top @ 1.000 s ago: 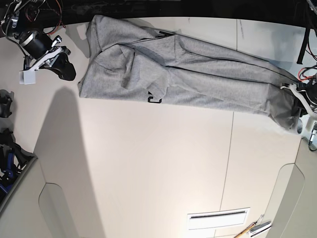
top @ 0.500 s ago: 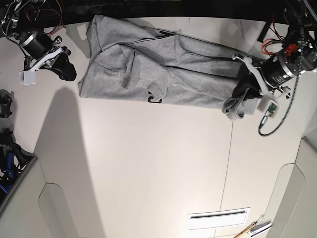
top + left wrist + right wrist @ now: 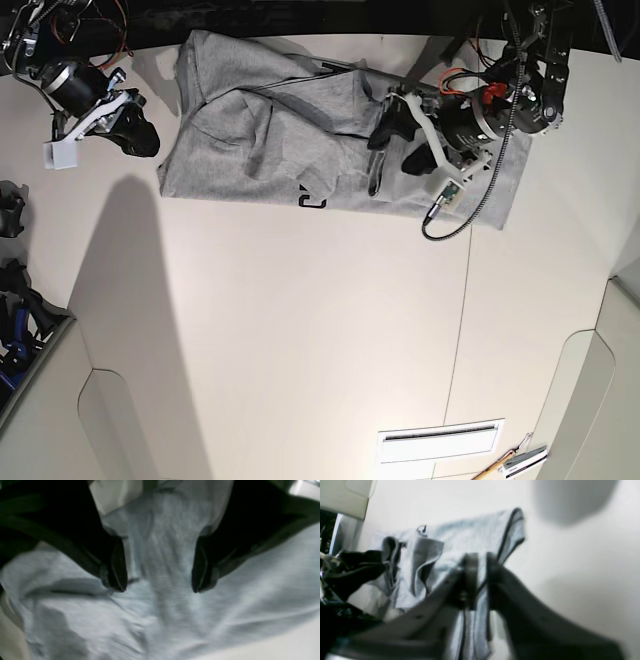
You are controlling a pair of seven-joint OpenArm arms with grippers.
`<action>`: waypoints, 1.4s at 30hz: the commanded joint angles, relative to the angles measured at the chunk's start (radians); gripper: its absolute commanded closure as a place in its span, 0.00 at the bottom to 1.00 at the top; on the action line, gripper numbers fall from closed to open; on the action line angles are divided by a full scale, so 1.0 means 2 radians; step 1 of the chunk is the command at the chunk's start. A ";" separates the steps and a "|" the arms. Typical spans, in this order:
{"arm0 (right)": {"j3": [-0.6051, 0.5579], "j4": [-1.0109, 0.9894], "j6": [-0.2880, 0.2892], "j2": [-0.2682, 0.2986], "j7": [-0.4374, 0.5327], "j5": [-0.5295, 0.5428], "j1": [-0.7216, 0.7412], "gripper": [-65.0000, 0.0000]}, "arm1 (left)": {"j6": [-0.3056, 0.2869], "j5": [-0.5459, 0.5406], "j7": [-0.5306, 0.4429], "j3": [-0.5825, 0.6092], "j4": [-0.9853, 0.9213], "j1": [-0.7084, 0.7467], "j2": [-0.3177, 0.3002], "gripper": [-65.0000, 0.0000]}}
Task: Fold the T-shirt properly
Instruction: 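Grasp the strip end with the left gripper and fold it toward the right gripper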
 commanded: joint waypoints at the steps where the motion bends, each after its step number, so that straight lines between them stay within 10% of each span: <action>1: 0.002 0.009 0.004 0.004 0.004 0.015 0.001 0.71 | -0.002 -0.013 -0.014 0.006 0.009 -0.008 -0.003 0.33; 17: -0.012 -0.007 0.004 0.004 0.006 0.019 -0.040 0.39 | -0.002 -0.035 0.001 -0.025 0.031 -0.018 -0.003 0.33; 39: -0.156 -0.064 0.007 -0.010 0.091 -0.035 -0.036 0.40 | -0.002 -0.034 0.001 -0.032 0.031 -0.018 -0.003 0.33; 42: -0.156 -0.064 0.007 -0.010 0.100 -0.043 -0.036 0.60 | -0.002 -0.032 0.001 -0.034 0.031 -0.018 -0.003 0.33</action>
